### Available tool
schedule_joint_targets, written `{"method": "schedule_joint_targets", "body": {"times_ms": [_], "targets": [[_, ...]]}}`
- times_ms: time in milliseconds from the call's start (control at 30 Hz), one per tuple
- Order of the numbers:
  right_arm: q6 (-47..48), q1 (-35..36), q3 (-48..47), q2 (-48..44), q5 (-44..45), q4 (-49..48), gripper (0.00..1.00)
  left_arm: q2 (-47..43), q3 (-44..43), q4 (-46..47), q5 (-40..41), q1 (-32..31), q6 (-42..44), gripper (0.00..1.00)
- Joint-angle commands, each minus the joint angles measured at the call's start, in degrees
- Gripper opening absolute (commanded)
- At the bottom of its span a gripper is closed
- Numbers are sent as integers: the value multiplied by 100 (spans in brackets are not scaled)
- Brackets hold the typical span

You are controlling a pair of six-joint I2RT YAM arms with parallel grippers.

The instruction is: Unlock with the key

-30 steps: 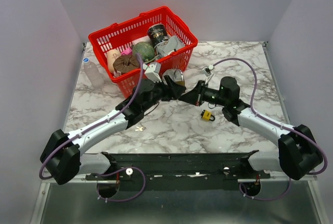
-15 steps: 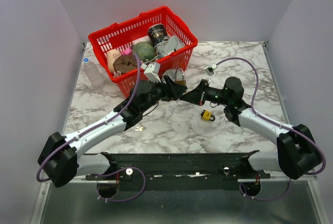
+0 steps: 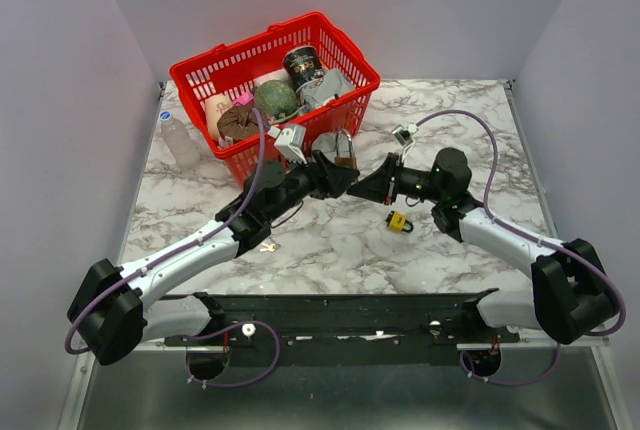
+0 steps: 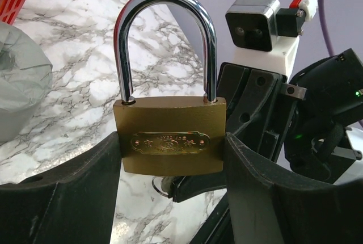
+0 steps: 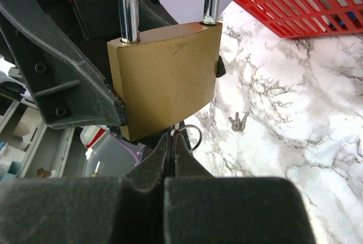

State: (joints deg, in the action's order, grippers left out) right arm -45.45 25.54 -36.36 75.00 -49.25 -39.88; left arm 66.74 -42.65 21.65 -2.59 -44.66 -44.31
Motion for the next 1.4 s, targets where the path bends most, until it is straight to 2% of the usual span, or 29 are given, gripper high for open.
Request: {"method": "schedule_joint_targets", "body": {"times_ms": [0, 33, 100, 133, 233, 300, 367, 433, 533, 567, 700, 800, 1033, 1367], "targets": [[703, -216, -222, -450, 565, 197, 8, -74, -180, -643, -121, -148, 256, 0], [1000, -225, -231, -530, 670, 661, 20, -65, -260, -836, 3, -148, 309, 0], [1248, -225, -214, -811, 785, 1085, 37, -99, -401, -1224, 214, -122, 440, 0], [1441, -225, -179, -899, 890, 1462, 53, -126, -428, -1294, 406, -104, 528, 0], [1705, -225, -38, -1338, 1023, 2016, 67, -240, -481, -1453, 592, -34, 713, 0], [1864, -225, -20, -1723, 1084, 2325, 73, -337, -507, -1514, 558, 1, 810, 0], [2197, -225, -143, -1988, 1251, 2835, 78, -407, -507, -1471, 68, 80, 1037, 0], [2670, -225, -466, -2295, 1304, 3351, 81, -460, -481, -1453, -406, 159, 1231, 0], [3285, -225, -810, -2499, 1148, 3819, 82, -644, -297, -1216, -1925, 466, 1566, 0], [3401, -225, -985, -2499, 1042, 3873, 82, -706, -253, -1129, -2747, 624, 1627, 0], [3675, -172, -1399, -2184, 444, 3883, 82, -741, -77, -944, -4324, 862, 1689, 0], [3859, 82, -1724, -1858, 268, 3821, 82, -610, -155, -996, -5090, 916, 1768, 0], [4237, 803, -2243, -1217, -4, 3969, 82, -548, -182, -952, -5480, 951, 1804, 0], [4492, 856, -2165, -1259, -23, 4893, 81, -592, -138, -882, -5559, 995, 1760, 0]]}}
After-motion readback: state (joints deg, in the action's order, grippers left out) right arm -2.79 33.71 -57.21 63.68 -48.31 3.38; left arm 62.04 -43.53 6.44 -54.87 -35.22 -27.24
